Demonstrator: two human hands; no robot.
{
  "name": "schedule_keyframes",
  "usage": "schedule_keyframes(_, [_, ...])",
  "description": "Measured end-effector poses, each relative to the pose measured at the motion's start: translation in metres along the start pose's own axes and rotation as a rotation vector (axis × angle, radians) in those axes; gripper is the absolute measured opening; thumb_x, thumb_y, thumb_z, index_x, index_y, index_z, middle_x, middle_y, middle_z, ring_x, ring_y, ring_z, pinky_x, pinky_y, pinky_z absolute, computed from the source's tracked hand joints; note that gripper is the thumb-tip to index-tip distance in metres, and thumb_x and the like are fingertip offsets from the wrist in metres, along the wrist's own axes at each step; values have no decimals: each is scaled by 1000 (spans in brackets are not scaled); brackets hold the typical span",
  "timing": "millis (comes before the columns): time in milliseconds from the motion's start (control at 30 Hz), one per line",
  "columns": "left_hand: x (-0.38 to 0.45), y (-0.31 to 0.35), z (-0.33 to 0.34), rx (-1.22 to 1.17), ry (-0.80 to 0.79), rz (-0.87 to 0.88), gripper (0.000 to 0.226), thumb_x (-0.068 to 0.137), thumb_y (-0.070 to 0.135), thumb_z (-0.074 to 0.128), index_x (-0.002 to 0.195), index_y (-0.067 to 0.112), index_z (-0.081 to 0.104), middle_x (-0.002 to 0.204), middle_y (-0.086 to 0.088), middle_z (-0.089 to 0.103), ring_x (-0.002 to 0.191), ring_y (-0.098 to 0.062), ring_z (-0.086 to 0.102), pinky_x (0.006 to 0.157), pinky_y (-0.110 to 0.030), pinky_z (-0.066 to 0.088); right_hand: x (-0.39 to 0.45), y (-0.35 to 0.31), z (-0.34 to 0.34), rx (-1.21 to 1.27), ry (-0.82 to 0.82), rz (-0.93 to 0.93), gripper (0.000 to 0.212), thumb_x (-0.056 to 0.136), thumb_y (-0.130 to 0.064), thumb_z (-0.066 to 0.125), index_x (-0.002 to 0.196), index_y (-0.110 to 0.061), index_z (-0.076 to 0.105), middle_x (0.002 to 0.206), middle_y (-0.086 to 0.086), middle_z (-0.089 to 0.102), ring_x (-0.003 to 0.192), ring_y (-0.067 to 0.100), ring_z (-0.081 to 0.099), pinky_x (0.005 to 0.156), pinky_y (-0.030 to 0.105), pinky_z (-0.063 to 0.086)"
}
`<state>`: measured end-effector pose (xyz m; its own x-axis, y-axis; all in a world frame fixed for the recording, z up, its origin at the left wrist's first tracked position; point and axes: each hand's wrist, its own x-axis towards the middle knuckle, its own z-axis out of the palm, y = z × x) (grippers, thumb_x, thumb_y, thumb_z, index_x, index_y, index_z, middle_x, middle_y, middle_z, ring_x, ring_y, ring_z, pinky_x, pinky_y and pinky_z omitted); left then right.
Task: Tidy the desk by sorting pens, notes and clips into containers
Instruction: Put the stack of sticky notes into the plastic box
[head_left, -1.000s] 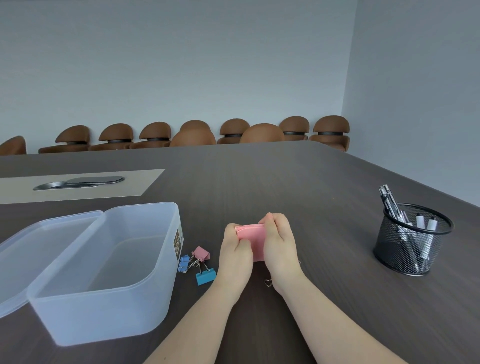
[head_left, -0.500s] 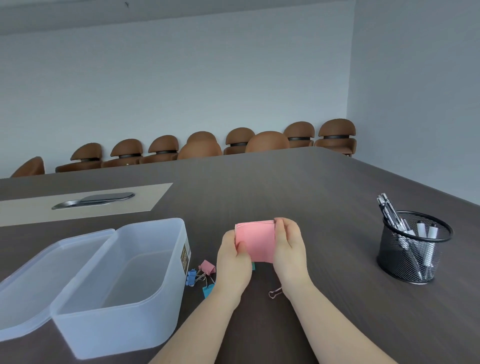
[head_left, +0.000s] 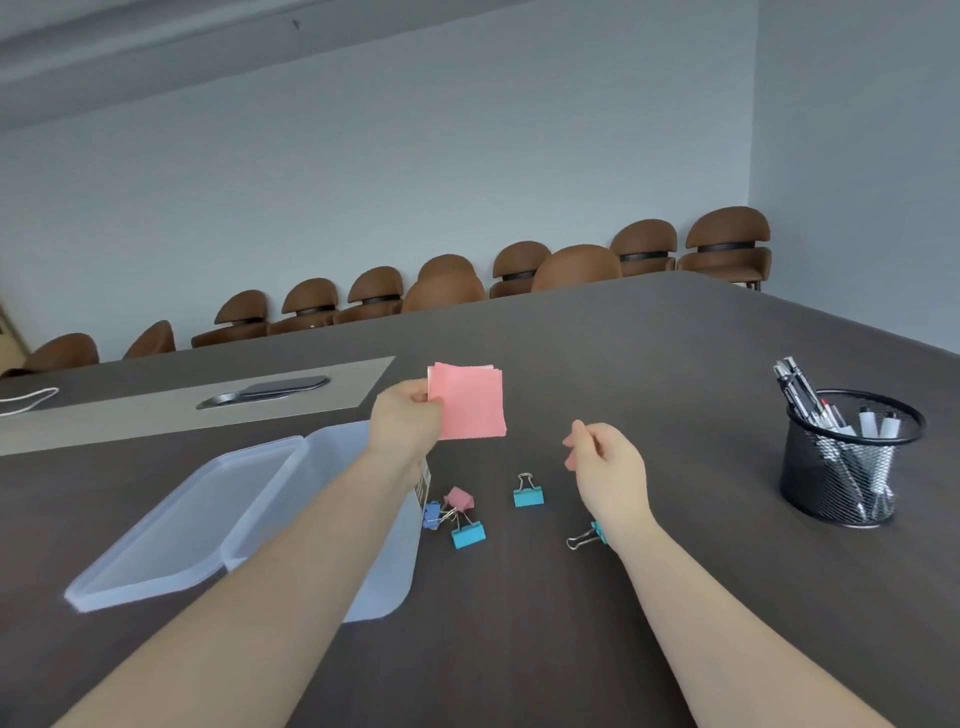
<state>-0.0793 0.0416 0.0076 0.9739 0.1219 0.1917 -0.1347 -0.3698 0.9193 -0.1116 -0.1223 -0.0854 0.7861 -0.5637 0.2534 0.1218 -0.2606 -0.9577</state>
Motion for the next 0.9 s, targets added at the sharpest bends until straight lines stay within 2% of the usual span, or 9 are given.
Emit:
schedule_keyframes(133, [23, -9, -34, -10, 81, -68, 43, 91, -3, 46, 132, 7, 54, 111, -7, 59, 103, -26, 56, 89, -32, 48, -5, 4, 2, -23, -40, -14, 32, 99, -27, 42, 85, -7, 63, 66, -3, 56, 63, 6, 50, 60, 17, 38])
schedule_keyframes(200, [38, -17, -52, -8, 100, -130, 38, 89, -2, 53, 126, 6, 58, 114, -12, 62, 106, -30, 60, 94, -39, 51, -6, 5, 1, -21, -31, -8, 32, 98, -27, 42, 84, -7, 63, 66, -2, 56, 64, 8, 51, 59, 19, 39])
schedule_keyframes(267, [53, -27, -72, 5, 88, -186, 23, 88, -3, 54, 107, 6, 65, 105, -15, 63, 97, -31, 61, 86, -39, 52, -7, 4, -1, -30, -14, -23, 32, 98, -28, 42, 83, -8, 63, 68, 0, 57, 64, 12, 51, 58, 20, 39])
schedule_keyframes(367, [73, -47, -100, 107, 111, -235, 17, 88, -5, 51, 80, 7, 60, 99, -16, 59, 89, -31, 57, 82, -41, 53, -8, -1, -1, -33, -9, -50, 32, 98, -29, 43, 82, -11, 63, 69, 3, 58, 63, 15, 49, 57, 23, 39])
schedule_keyframes(433, [81, -58, -112, 229, 126, -248, 18, 88, -3, 50, 74, 7, 55, 94, -17, 57, 85, -30, 54, 82, -42, 53, -9, -3, 2, -54, -22, -75, 31, 98, -29, 44, 82, -10, 64, 70, 5, 60, 63, 15, 50, 58, 24, 39])
schedule_keyframes(567, [87, -72, -114, 484, 58, -254, 28, 89, 2, 45, 61, 7, 42, 66, -10, 45, 74, -29, 46, 67, -30, 42, -12, -5, 5, -94, -43, -117, 31, 98, -27, 45, 81, -10, 64, 69, 4, 60, 64, 12, 52, 58, 22, 39])
schedule_keyframes(733, [93, -78, -98, 674, -6, -231, 38, 91, 2, 44, 54, 6, 36, 54, -7, 39, 49, -20, 39, 45, -24, 33, -11, -3, 7, -113, -45, -126, 30, 98, -27, 45, 80, -11, 64, 67, 3, 59, 63, 12, 52, 59, 22, 40])
schedule_keyframes(800, [103, -85, -91, 697, -34, -219, 38, 90, 0, 46, 55, 10, 36, 57, -4, 39, 56, -23, 46, 52, -25, 43, -10, -1, 8, -130, -46, -130, 31, 97, -27, 45, 79, -12, 64, 67, 4, 60, 63, 13, 52, 58, 23, 40])
schedule_keyframes(900, [104, -85, -81, 816, -76, -165, 17, 91, 1, 46, 76, 8, 50, 81, -6, 56, 91, -29, 58, 77, -30, 48, -10, 0, 9, -143, -56, -128, 30, 97, -27, 46, 78, -12, 64, 66, 4, 60, 63, 13, 52, 58, 23, 39])
